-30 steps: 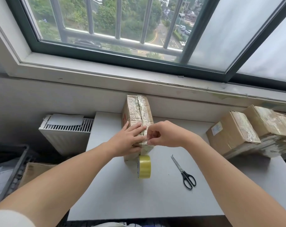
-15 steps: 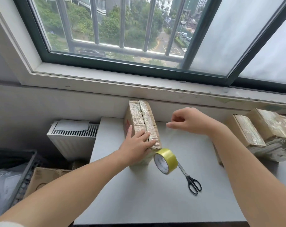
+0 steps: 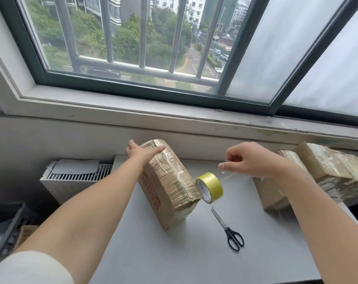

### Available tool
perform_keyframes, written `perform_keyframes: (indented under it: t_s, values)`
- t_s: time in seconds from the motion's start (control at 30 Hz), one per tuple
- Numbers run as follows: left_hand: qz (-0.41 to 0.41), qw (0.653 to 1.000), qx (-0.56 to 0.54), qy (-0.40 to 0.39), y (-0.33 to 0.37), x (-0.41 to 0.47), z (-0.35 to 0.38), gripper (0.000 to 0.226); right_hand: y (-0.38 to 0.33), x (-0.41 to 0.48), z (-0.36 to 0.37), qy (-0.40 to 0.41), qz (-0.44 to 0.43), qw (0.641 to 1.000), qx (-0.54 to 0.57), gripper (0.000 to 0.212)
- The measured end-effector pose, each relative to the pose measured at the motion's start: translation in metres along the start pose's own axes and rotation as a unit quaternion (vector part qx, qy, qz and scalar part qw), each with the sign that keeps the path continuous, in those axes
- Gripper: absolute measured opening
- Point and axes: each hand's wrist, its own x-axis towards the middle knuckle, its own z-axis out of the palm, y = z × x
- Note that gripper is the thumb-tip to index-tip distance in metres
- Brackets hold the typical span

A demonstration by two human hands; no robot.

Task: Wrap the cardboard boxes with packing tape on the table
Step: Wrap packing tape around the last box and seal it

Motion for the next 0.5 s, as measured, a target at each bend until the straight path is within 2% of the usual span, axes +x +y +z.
perform_keyframes:
  t_s: [0.1,0.23,0.3,0.5]
  values:
    - [-0.032,0.999,-0.012,-0.026,-0.015,0.008,0.022,0.132,0.007,0.0,-0.001,-0.018,0.001,1.0,-0.016,0.044]
    - [-0.01,0.996,-0.086,-0.027,-0.036,0.019,0.036,0.123,0.016,0.001,-0.002,-0.028,0.0,1.0,0.01,0.04]
    - [0.006,0.996,-0.082,-0.037,-0.037,0.019,0.033,0.121,0.017,0.001,0.001,-0.035,-0.006,0.999,0.021,0.04]
    - [0.131,0.991,-0.038,-0.004,-0.03,-0.007,0.032,0.111,0.027,-0.005,0.005,-0.083,-0.023,0.996,0.018,0.042]
